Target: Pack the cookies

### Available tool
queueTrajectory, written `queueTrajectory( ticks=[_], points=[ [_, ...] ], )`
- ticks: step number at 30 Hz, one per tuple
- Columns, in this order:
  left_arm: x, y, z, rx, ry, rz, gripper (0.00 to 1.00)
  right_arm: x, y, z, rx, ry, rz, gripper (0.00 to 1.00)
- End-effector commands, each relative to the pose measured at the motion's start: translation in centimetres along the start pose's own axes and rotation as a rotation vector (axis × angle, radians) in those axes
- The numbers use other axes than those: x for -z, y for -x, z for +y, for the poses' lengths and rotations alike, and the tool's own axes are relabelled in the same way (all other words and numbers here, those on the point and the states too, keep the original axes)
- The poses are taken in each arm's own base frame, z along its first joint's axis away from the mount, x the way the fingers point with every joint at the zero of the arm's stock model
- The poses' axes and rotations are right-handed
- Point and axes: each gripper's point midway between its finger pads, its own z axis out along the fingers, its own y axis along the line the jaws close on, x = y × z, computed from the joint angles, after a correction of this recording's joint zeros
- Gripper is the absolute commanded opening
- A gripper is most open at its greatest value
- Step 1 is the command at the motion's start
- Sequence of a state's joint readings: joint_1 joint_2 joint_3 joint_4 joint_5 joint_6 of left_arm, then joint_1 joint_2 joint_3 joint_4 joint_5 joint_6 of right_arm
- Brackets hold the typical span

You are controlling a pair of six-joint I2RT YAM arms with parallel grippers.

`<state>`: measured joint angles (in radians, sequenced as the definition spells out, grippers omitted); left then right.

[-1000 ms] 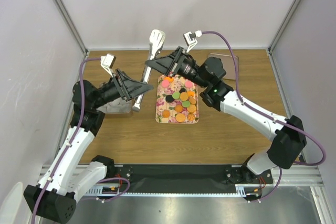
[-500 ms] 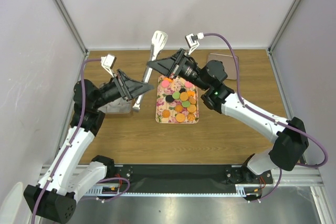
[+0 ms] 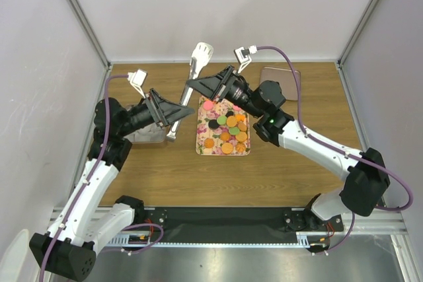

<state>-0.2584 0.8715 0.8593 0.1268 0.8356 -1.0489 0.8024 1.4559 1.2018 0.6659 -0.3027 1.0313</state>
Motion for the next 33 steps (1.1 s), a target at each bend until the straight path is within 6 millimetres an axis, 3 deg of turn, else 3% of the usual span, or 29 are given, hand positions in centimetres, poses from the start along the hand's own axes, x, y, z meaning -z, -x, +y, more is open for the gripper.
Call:
queueTrajectory(
  ticks=[1,11,18,24,28,29,33],
  points=[
    [0.2,1.8,-2.6,-0.122,-0.045,-0.046,0.58,0.5,1.2,2.1,0.048,0.046,-0.048,0.02],
    [0.4,1.6,-1.9,-0.161,0.002,-0.040,0.50,1.0,1.8,1.4,0.073,-0.022,-0.075,0.31],
    [0.8,1.4,-1.8,-0.198,0.020,-0.043,0.50,1.7,2.7,0.4,0.109,-0.115,-0.103,0.52],
    [1.0,1.5,-1.5,-0.206,0.054,-0.052,0.50,4.0,4.0,-1.4,0.136,-0.267,-0.138,0.71],
    [0.9,1.8,-1.0,-0.209,0.074,-0.058,0.50,6.1,4.3,-3.0,0.132,-0.360,-0.130,0.74],
    [0.9,1.8,-0.8,-0.213,0.086,-0.061,0.50,6.8,4.6,-2.6,0.150,-0.367,-0.136,0.74],
    [0.5,1.6,1.0,-0.223,0.154,-0.050,0.49,10.5,4.3,-4.9,0.195,-0.556,-0.125,0.76]
  ],
)
